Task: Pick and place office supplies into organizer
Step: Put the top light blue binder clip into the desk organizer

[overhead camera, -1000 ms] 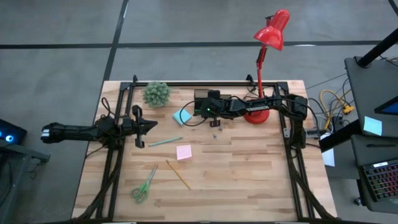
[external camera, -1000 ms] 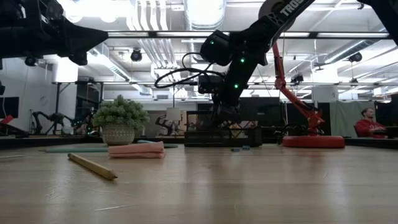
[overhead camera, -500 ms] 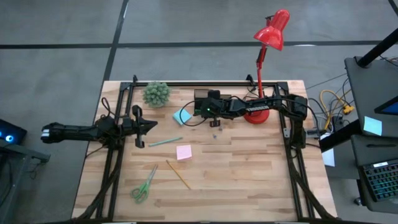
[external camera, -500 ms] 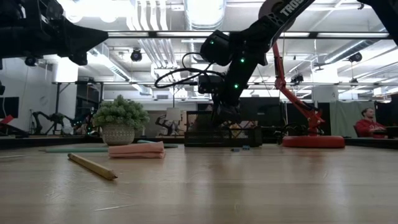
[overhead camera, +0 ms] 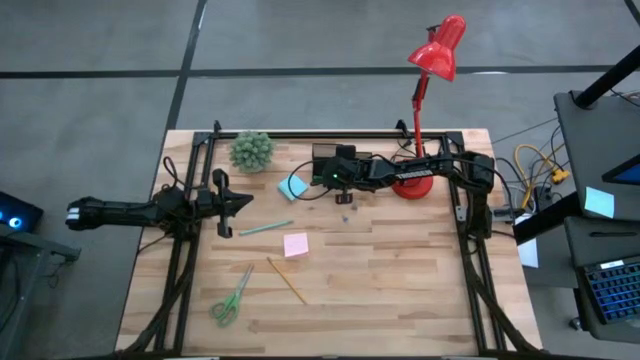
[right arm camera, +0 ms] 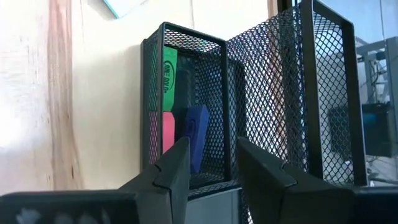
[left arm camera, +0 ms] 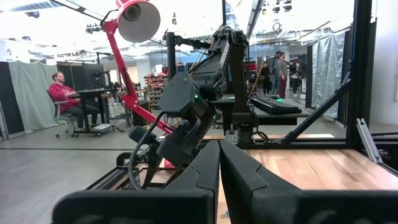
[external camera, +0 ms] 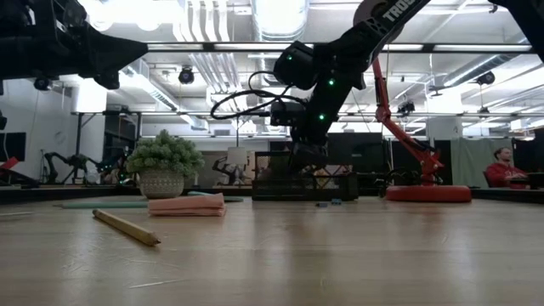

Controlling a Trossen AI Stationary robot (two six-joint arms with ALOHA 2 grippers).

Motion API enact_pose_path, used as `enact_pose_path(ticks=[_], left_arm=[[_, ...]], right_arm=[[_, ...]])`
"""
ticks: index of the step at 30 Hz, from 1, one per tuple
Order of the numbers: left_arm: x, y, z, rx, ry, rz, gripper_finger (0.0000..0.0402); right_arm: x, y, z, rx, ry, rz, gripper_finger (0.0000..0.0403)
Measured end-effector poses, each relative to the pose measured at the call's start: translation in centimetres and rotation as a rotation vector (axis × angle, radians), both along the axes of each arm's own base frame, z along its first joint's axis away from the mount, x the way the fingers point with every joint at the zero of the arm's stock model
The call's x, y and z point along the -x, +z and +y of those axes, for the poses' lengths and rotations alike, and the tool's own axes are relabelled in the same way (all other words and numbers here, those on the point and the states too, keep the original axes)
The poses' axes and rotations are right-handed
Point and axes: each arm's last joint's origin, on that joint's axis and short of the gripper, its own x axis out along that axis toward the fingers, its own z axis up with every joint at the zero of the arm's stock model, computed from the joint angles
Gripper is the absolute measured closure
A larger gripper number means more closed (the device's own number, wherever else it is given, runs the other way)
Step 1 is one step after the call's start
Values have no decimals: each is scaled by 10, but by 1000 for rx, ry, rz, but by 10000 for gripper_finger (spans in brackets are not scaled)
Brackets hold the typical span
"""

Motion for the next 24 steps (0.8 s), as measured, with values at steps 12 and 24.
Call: enact_pose_path(ticks=[12,24], left_arm=[[0,0,0,0,0,0,402],[0,0,0,0,0,1,402]], right_arm=[[-3,0,13,-13,11,-16,285],[-6,0,40,-82,-29,-62,285]])
